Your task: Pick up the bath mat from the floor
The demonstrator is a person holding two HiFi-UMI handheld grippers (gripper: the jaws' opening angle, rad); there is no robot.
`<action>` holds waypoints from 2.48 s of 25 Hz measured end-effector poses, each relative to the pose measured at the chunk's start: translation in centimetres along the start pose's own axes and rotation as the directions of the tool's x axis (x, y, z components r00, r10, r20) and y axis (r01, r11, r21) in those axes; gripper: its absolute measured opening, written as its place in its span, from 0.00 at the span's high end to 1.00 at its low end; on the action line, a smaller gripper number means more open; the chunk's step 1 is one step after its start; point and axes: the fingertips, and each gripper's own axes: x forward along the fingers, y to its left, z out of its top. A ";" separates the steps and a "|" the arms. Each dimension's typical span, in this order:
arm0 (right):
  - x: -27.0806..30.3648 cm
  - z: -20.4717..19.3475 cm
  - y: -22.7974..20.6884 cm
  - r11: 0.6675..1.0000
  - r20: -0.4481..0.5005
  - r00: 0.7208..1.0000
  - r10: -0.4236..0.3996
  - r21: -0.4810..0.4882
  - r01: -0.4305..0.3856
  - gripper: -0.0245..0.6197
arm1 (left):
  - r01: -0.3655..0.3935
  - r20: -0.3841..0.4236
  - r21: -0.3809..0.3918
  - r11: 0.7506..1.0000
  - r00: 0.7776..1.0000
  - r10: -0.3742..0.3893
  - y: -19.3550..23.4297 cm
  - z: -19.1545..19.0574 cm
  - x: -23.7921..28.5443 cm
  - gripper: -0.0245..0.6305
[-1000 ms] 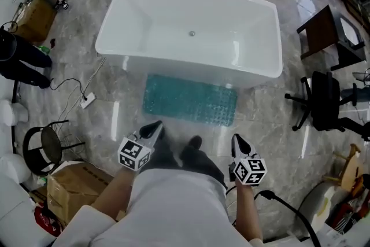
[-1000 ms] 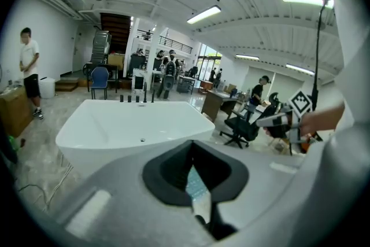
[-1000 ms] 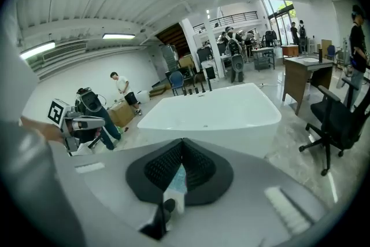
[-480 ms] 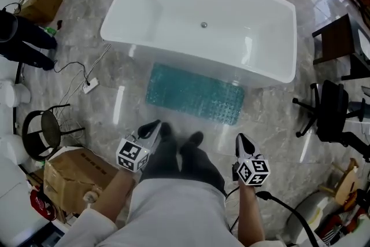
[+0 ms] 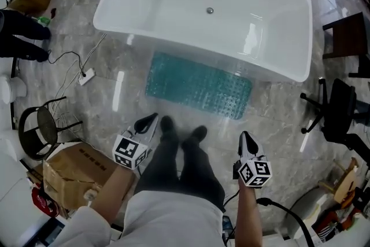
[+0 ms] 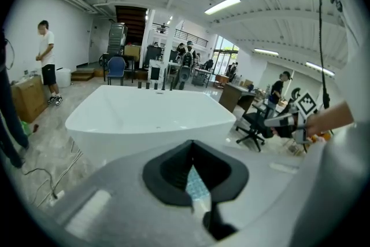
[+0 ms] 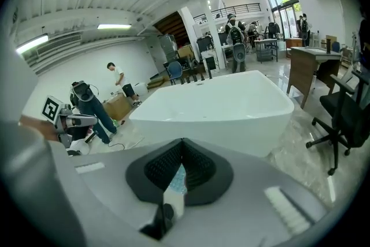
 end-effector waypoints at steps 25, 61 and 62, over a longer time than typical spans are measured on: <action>27.1 -20.9 -11.8 0.998 -0.076 0.997 -0.020 0.055 0.024 0.95 | -0.009 -0.075 0.013 1.000 0.997 0.010 14.5 -23.8 22.5 0.96; 61.1 -55.6 -40.9 0.997 -0.160 0.984 -0.072 0.030 0.078 0.85 | -0.331 -0.254 0.034 0.943 0.910 0.329 52.8 -68.0 56.8 0.68; 61.0 -55.9 -41.1 0.996 -0.162 0.984 -0.077 0.028 0.083 0.85 | -0.337 -0.269 0.032 0.941 0.904 0.333 53.5 -68.5 56.9 0.66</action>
